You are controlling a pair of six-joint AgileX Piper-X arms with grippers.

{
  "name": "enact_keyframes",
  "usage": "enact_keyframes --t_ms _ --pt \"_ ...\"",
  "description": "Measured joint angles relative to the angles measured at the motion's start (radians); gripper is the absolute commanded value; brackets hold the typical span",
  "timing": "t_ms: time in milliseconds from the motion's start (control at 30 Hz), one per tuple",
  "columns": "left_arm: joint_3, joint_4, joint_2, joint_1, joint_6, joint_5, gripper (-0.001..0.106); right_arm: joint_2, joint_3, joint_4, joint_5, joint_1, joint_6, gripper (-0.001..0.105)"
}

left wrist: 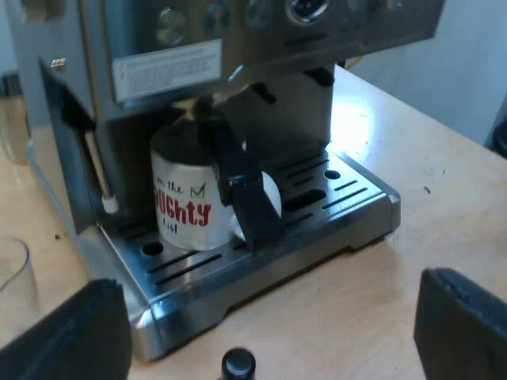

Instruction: Remove mug from coffee machine

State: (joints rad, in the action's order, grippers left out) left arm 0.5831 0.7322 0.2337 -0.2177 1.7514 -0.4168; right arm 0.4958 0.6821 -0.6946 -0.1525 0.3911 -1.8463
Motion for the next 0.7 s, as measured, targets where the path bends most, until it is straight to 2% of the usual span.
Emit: enact_keyframes --t_ms 67,133,300,433,533,567,700 --pt "-0.004 -0.018 0.0 -0.046 -0.036 0.031 0.079 0.033 0.0 0.036 0.016 0.054 0.0 0.071" --pt "-0.009 -0.022 0.0 -0.059 -0.042 0.045 0.079 0.056 0.0 0.069 0.029 0.098 0.0 0.071" --pt "-0.03 -0.029 0.0 -0.062 -0.046 0.062 0.079 0.104 0.0 0.113 0.082 0.168 0.0 0.071" --pt "-0.091 -0.033 0.003 -0.062 -0.046 0.073 0.079 0.145 0.0 0.155 0.114 0.217 0.013 0.071" --pt "-0.128 -0.046 0.003 -0.062 -0.046 0.064 0.079 0.176 0.0 0.179 0.12 0.228 0.033 0.071" --pt "-0.134 -0.05 0.003 -0.062 -0.046 0.059 0.079 0.209 0.0 0.215 0.121 0.229 0.061 0.071" --pt "-0.137 -0.08 0.003 -0.062 -0.046 0.013 0.079 0.251 0.0 0.285 0.123 0.229 0.075 0.071"
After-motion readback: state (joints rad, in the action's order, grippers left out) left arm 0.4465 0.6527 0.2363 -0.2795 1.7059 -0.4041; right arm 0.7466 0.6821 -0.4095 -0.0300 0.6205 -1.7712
